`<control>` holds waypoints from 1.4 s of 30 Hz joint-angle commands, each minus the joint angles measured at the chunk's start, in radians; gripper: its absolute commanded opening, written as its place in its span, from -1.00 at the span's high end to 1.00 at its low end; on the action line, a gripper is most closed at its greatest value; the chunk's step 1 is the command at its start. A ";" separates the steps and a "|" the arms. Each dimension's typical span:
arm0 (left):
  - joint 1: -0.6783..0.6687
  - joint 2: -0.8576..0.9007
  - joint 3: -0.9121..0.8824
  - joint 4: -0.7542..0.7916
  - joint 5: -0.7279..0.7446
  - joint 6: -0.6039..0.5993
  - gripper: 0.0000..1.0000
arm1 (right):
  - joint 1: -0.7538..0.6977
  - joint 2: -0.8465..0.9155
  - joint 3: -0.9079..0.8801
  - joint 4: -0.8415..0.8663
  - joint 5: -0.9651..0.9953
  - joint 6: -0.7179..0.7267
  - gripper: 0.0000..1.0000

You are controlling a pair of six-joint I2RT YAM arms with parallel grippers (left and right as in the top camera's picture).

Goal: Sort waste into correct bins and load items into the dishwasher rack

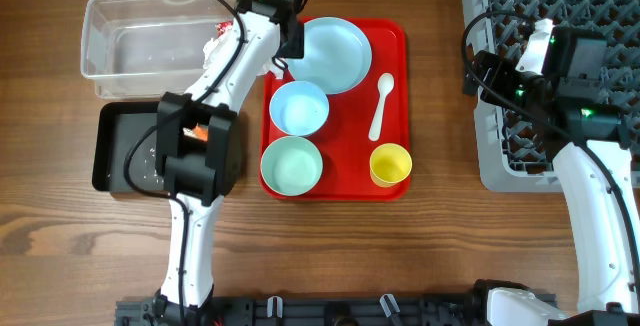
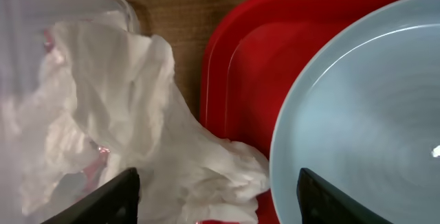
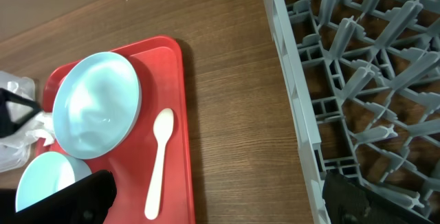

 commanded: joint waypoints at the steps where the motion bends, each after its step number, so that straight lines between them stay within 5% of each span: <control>1: 0.003 0.032 0.012 0.011 -0.013 -0.018 -0.43 | -0.002 0.009 0.020 -0.001 0.017 -0.010 -0.99; 11: 0.003 0.066 0.012 0.002 -0.008 -0.017 -0.47 | -0.002 0.009 0.020 0.000 0.017 -0.011 -0.99; 22: 0.003 0.071 0.012 0.002 0.046 -0.047 0.38 | -0.002 0.009 0.020 0.002 0.017 -0.012 -1.00; 33: 0.002 0.071 0.012 0.006 0.074 -0.047 0.92 | -0.002 0.009 0.020 0.002 0.017 -0.013 -1.00; 42: -0.005 0.070 0.012 0.010 0.074 -0.047 0.92 | -0.002 0.009 0.020 0.002 0.017 -0.012 -0.99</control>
